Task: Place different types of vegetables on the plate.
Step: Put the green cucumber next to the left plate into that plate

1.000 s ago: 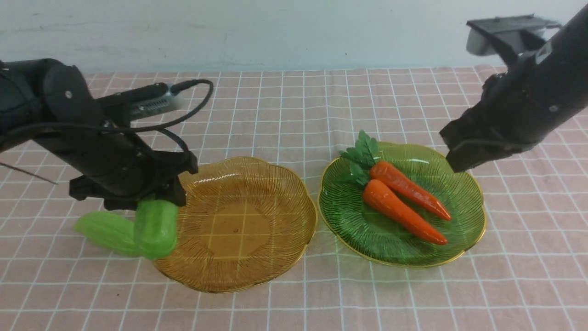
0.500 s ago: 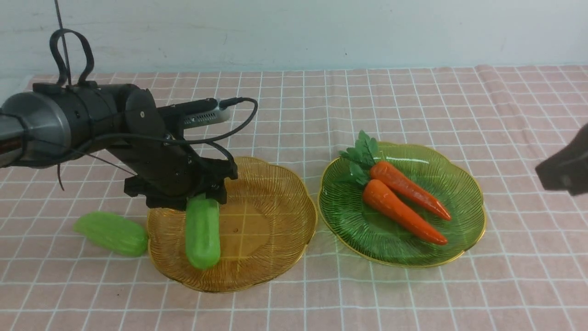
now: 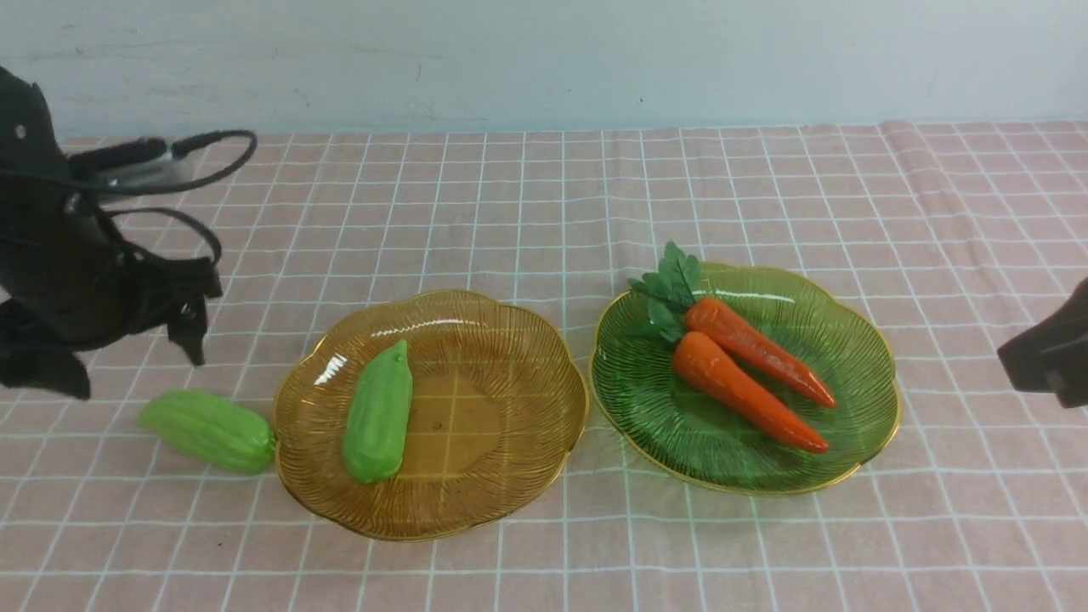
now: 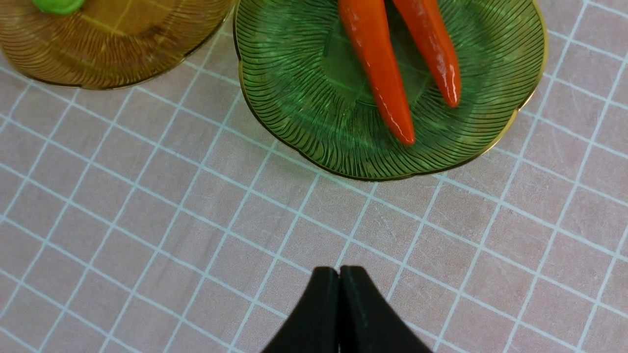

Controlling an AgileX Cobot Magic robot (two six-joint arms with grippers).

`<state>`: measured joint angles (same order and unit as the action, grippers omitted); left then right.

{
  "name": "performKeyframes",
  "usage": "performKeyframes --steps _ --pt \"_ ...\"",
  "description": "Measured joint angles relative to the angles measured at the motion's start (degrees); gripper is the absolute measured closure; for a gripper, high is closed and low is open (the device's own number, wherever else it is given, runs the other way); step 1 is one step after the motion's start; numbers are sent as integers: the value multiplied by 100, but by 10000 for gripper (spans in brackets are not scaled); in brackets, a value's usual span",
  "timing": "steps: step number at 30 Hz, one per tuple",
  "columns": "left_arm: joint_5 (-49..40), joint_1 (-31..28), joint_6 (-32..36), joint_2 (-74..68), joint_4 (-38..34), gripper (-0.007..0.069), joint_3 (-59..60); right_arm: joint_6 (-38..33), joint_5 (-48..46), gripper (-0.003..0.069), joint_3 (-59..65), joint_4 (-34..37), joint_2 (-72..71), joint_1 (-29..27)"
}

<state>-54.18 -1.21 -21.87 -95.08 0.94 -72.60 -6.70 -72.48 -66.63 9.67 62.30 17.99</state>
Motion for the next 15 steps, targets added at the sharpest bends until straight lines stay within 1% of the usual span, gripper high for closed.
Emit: performKeyframes --steps 1,3,5,6,7,10,15 --pt "-166 -104 -300 -41 155 -20 122 0 0 674 0 0 0 0" --pt "-91 -161 -954 -261 277 20 377 0 0 674 0 0 0 0" --pt "377 -161 -1430 -534 298 43 407 0 0 674 0 0 0 0" --pt "604 -161 -1557 -621 286 50 407 0 0 674 0 0 0 0" --pt "844 -161 -1666 -710 240 52 407 0 4 674 0 0 0 0" --pt "1207 -161 -1776 -935 132 52 407 0 4 674 0 2 0 0" --pt "1287 -161 -1808 -1416 -3 55 407 0 4 674 0 66 0 0"
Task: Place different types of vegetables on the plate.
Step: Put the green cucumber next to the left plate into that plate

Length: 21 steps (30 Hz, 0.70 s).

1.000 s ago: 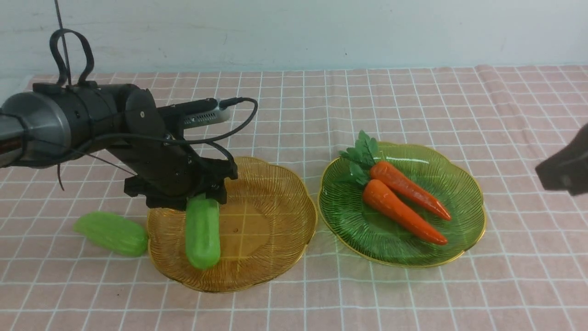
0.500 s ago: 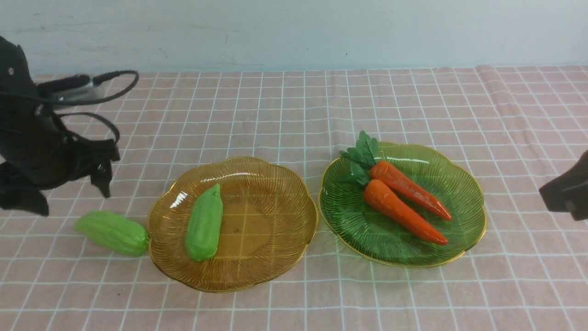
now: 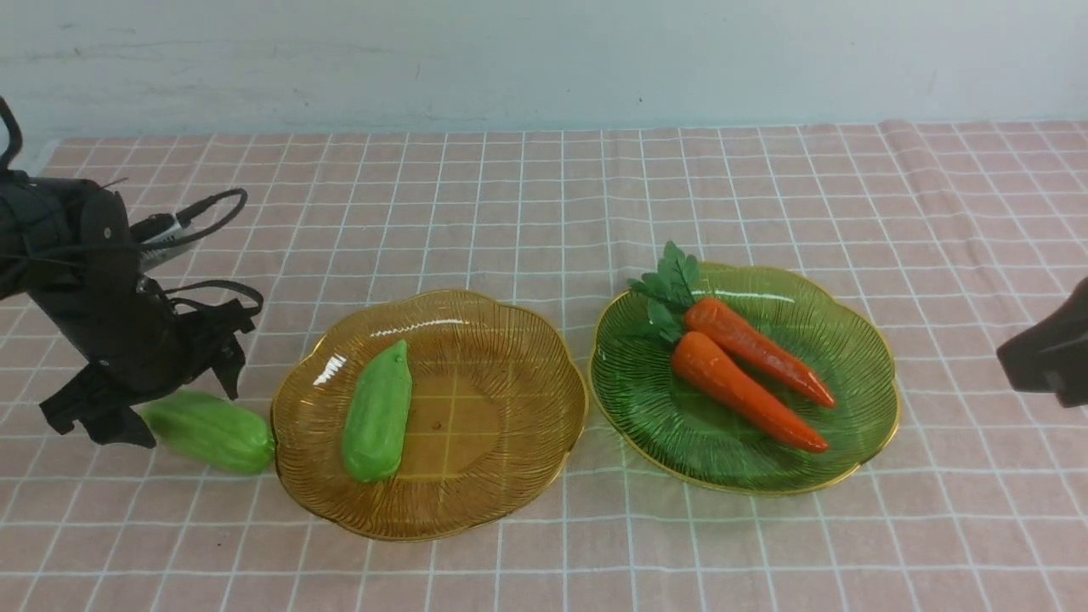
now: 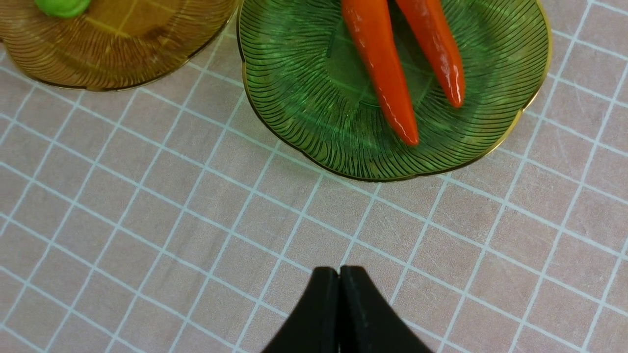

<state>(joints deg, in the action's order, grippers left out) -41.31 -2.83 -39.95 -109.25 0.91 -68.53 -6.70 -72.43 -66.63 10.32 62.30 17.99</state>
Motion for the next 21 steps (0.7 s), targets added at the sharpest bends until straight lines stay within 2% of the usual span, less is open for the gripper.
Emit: performKeyframes --steps 2,4,6,8,11,15,18,21 --pt "0 0 8 -91 -91 81 0 0 0 674 0 25 0 0" --pt "-72 0 190 -106 -91 183 -47 0 0 674 0 43 0 0" --pt "-320 -3 514 -76 -91 249 -249 0 0 674 0 50 0 0" --pt "-649 7 850 12 -139 284 -555 0 0 674 0 59 0 0" --pt "-1084 186 1649 271 -474 292 -1082 0 0 674 0 63 0 0" --pt "-1104 968 2896 373 -1342 292 -1433 0 0 674 0 52 0 0" --pt "-876 1672 3257 78 -1614 284 -1452 5 2 674 0 -41 -30 0" --pt "-717 1938 3324 -152 -1627 251 -1452 104 6 674 0 -193 -262 0"
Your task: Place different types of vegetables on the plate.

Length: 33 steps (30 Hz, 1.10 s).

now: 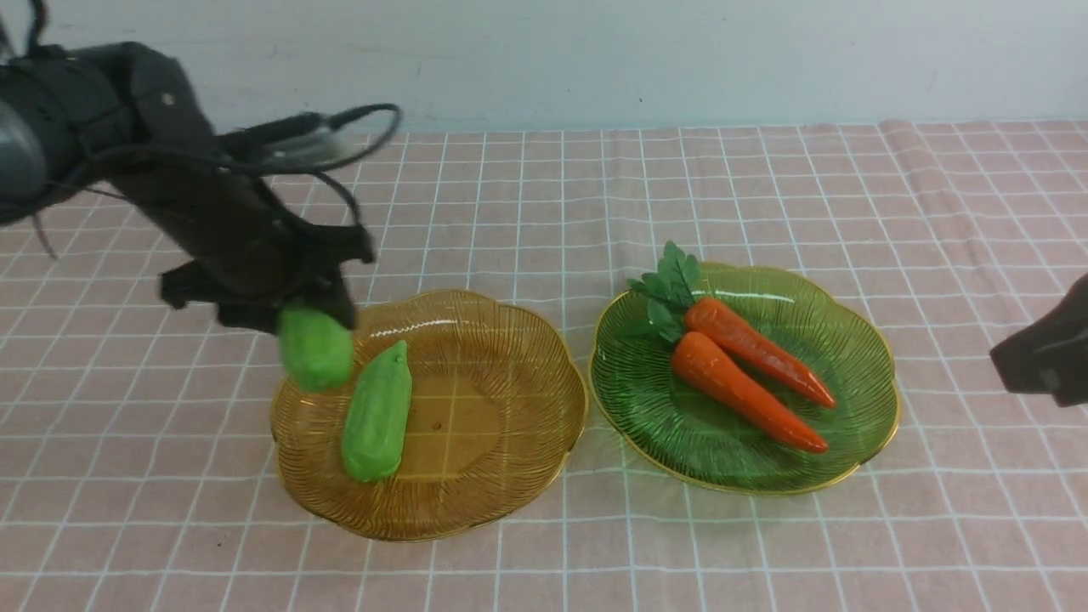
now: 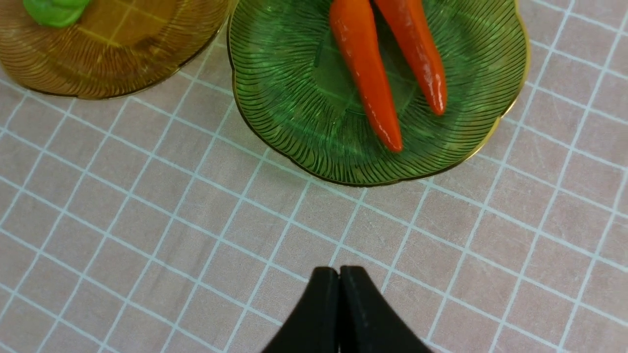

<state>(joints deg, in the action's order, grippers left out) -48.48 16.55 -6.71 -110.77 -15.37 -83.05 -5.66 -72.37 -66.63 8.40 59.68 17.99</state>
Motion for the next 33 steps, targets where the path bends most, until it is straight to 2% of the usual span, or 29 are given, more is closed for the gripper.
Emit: performKeyframes --steps 1,5,8,9,11,15,16,18,22,29,33 --pt "40 70 0 -92 0 241 0 60 0 674 0 -82 -111 0" --pt "125 142 25 -165 0 119 0 617 6 674 266 -586 -1097 0" --pt "112 142 39 -159 0 105 0 1068 69 674 924 -999 -1977 0" --pt "102 142 39 -159 0 119 0 1233 266 674 1274 -1128 -2369 0" --pt "43 142 39 -154 0 195 0 1474 1080 674 2040 -1363 -3048 0" --pt "-178 142 136 -33 76 426 0 1656 3985 674 3845 -1567 -3946 0" --pt "-207 142 150 31 97 510 0 1661 4678 674 4182 -1623 -4018 0" --pt "-217 142 166 127 114 596 0 1667 5642 674 4613 -1698 -4064 0" --pt "-224 142 172 175 125 628 0 1667 6512 674 5044 -1753 -4064 0" --pt "-255 142 243 305 134 628 0 1667 6407 674 5275 -1753 -4064 0" --pt "-460 142 259 871 213 628 0 1667 6228 674 5275 -1753 -4064 0"
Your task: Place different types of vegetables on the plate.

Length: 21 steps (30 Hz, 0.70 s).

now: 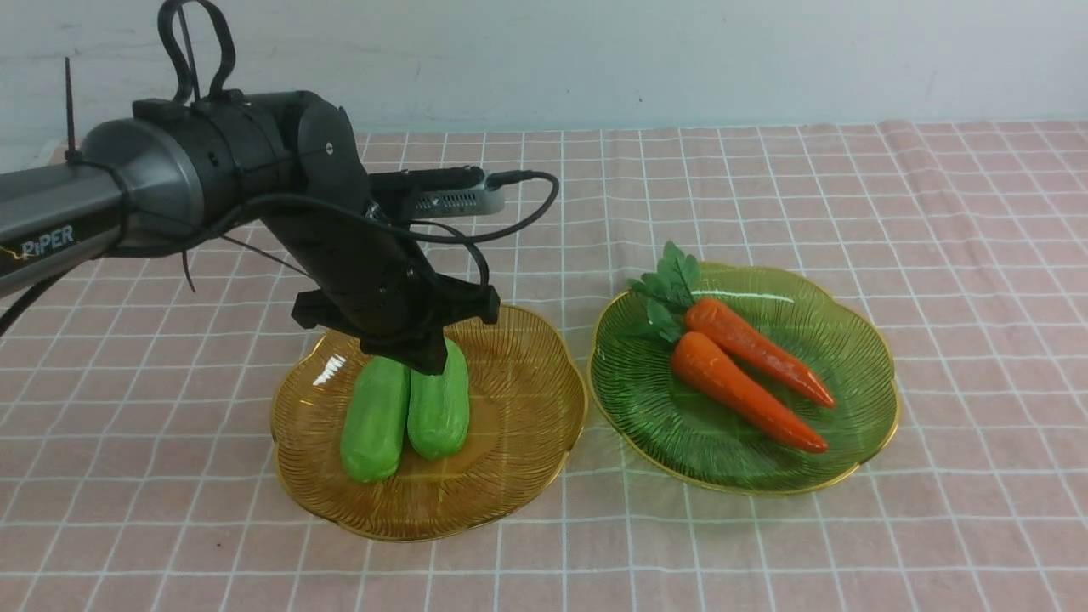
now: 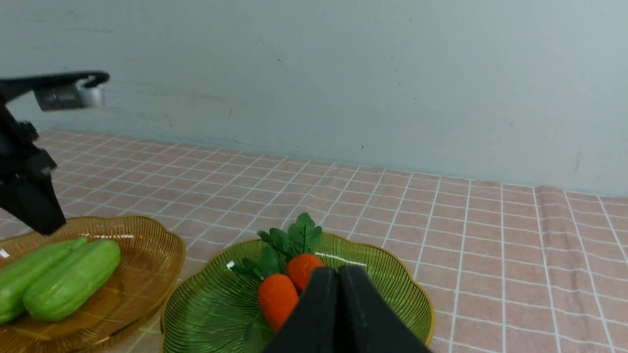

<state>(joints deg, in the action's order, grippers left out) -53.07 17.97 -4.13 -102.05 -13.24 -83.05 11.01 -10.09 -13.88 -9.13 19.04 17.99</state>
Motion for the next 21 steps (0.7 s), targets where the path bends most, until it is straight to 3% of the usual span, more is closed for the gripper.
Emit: performKeyframes --steps 8,14,21 --pt "-754 0 68 1346 354 628 0 4 -215 674 552 578 -664 -58" --pt "-1394 0 80 2236 802 628 0 4 -789 674 1479 625 -1794 -805" --pt "-1840 0 87 3022 1357 628 0 4 -1081 674 1547 635 -1959 -1376"
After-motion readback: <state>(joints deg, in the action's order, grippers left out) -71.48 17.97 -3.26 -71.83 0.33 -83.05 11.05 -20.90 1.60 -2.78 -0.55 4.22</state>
